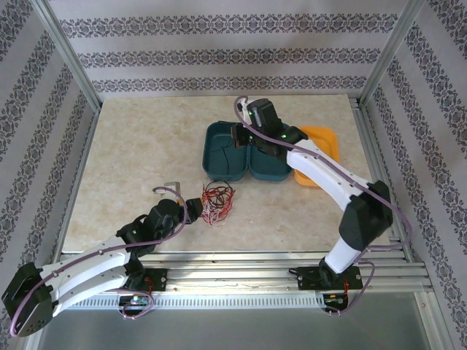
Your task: Untangle the cables
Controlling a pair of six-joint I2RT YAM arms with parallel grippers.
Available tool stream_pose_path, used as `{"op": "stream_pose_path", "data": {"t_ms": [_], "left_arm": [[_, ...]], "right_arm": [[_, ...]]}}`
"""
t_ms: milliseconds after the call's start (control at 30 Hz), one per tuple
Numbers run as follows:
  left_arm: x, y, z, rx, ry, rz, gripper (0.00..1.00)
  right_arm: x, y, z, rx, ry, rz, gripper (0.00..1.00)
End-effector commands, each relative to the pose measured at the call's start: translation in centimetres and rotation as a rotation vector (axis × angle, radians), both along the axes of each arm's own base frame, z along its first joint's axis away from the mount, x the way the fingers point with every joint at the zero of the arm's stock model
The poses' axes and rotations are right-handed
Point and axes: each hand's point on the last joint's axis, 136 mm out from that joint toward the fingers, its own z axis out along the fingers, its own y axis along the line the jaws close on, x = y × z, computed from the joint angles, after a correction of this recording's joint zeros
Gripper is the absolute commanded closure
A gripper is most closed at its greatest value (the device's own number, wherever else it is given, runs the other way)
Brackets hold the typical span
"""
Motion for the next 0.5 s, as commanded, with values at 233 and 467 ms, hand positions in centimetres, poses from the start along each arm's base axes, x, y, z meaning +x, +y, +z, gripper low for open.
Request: {"op": "stream_pose_path", "data": {"t_ms": [233,467], "left_arm": [[-0.5,1.3,-0.4,0.048,0.020,0.038,0.08],[-0.3,1.5,-0.2,0.055,0.016,0.053,0.00]], "right_arm": [[3.7,-0.7,-7.4,-0.166,0.148,-0.075,0.88],[3.6,-1.2,-10.0,-0.196,0.232,-0.065,0.64]]}}
